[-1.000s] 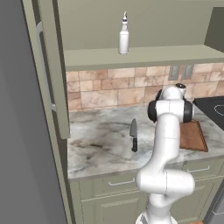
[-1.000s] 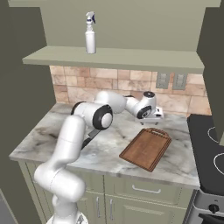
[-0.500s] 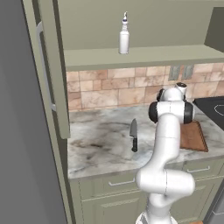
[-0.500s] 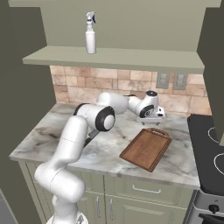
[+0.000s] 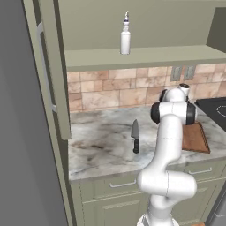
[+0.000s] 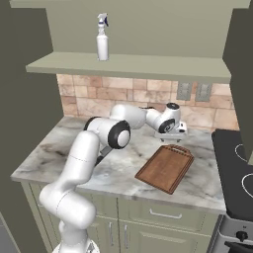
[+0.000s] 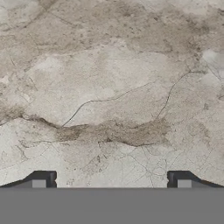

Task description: Move the cutting board and knife to the sink. Then move spray from the cabinet to the counter.

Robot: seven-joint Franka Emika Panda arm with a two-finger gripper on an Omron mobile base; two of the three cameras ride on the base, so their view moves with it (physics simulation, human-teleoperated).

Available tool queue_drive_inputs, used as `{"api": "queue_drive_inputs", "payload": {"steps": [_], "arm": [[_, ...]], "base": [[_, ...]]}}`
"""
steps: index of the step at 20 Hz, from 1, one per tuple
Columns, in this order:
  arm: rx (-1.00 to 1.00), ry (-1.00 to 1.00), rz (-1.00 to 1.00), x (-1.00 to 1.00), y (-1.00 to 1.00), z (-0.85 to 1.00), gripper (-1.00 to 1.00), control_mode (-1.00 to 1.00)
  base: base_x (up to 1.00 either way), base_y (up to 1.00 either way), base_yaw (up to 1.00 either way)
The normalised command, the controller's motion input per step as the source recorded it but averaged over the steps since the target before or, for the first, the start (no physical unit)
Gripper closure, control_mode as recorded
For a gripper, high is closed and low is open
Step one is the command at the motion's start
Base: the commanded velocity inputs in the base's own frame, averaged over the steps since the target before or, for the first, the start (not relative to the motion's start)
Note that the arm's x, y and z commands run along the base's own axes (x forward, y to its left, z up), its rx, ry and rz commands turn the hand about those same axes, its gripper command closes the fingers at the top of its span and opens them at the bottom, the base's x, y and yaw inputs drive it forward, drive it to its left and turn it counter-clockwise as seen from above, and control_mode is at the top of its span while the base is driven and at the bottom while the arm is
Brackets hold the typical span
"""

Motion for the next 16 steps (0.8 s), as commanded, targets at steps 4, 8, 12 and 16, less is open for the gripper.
{"api": "queue_drive_inputs", "payload": {"steps": [4,8,12,16], "arm": [[0.00,0.00,0.00,-0.44,-0.07,-0.28,-1.00,-1.00],[0.00,0.00,0.00,-0.51,-0.08,-0.26,-1.00,-1.00],[0.00,-0.01,0.00,-0.55,-0.09,-0.27,-1.00,-1.00],[0.00,-0.01,0.00,-0.55,-0.07,-0.27,-1.00,-1.00]], "base": [[0.00,0.00,0.00],[0.00,0.00,0.00],[0.00,0.00,0.00],[0.00,0.00,0.00]]}}
